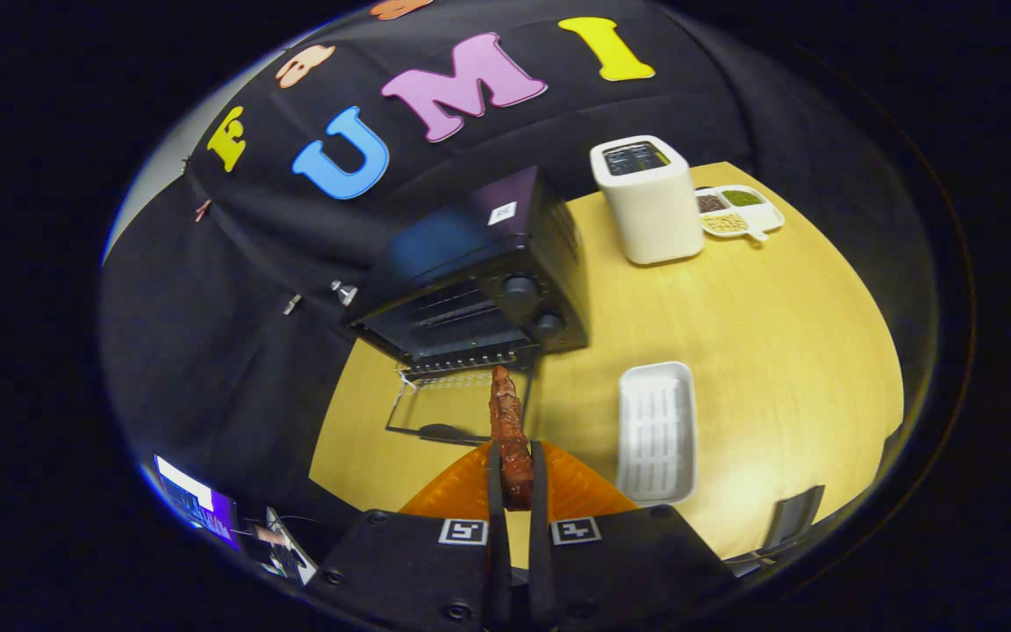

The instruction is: Open the toaster oven, put the food inside, and close the toaster oven door.

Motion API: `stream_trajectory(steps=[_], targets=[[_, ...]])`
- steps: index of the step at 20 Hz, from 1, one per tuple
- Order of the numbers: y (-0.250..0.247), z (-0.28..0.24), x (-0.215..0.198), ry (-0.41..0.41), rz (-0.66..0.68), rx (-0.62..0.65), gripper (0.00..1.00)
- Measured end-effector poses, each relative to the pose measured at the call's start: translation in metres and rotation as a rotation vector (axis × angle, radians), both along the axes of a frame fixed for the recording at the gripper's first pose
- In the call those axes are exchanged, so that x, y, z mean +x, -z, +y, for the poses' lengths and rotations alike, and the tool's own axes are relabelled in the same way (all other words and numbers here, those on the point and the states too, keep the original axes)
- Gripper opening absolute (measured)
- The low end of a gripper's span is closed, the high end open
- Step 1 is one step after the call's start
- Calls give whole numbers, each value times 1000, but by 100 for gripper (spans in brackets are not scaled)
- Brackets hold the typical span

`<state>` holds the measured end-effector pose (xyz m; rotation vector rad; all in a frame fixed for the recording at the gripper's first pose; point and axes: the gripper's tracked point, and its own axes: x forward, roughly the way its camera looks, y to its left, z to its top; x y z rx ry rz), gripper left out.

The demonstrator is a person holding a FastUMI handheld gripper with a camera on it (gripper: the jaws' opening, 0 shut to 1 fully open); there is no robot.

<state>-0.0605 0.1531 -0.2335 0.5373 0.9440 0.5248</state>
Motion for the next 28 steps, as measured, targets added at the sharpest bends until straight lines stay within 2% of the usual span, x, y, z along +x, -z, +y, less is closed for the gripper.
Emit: stream_trajectory(steps=[3,9,14,18,20,21,24,26,28], targets=[[-4,56,11,-41,-25,20,11],[13,137,62,-61,-67,67,11],[41,176,104,-109,-73,69,12],[56,178,126,-112,-112,23,14],[67,163,141,-84,-156,-80,19],[74,154,145,-84,-173,-132,30],[84,136,157,-63,-247,-264,42],[77,134,154,-70,-283,-288,63],[66,131,148,-83,-326,-309,72]])
